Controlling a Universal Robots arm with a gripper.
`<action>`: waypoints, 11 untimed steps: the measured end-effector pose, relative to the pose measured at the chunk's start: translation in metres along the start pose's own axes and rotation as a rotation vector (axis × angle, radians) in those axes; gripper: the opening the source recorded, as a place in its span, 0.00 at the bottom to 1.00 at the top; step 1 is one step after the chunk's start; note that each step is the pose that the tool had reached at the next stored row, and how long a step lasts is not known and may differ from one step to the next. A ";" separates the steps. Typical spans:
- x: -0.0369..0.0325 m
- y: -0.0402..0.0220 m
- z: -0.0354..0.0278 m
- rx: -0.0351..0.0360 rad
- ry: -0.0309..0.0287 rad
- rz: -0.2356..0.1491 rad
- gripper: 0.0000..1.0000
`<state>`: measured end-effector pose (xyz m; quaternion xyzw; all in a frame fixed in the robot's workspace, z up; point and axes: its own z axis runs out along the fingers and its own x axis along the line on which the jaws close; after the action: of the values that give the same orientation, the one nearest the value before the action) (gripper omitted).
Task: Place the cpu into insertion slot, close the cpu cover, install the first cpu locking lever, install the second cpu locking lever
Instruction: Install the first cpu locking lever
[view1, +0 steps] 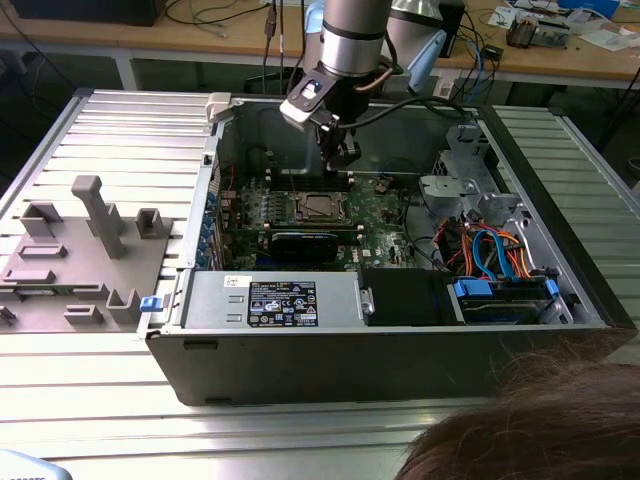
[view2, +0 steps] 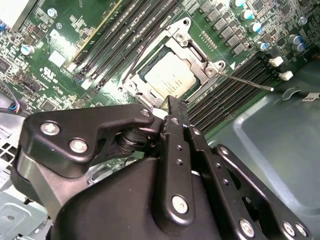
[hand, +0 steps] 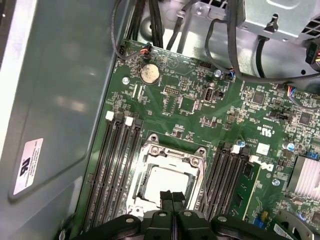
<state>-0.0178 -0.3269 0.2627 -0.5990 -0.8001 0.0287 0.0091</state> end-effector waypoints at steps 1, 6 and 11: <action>0.0000 0.0000 0.0000 -0.0003 -0.0008 -0.014 0.11; 0.0000 0.0000 0.0000 -0.0011 -0.0031 -0.055 0.11; 0.0000 0.0000 0.0000 -0.0018 -0.0051 -0.090 0.11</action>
<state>-0.0178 -0.3269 0.2627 -0.5624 -0.8263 0.0291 0.0078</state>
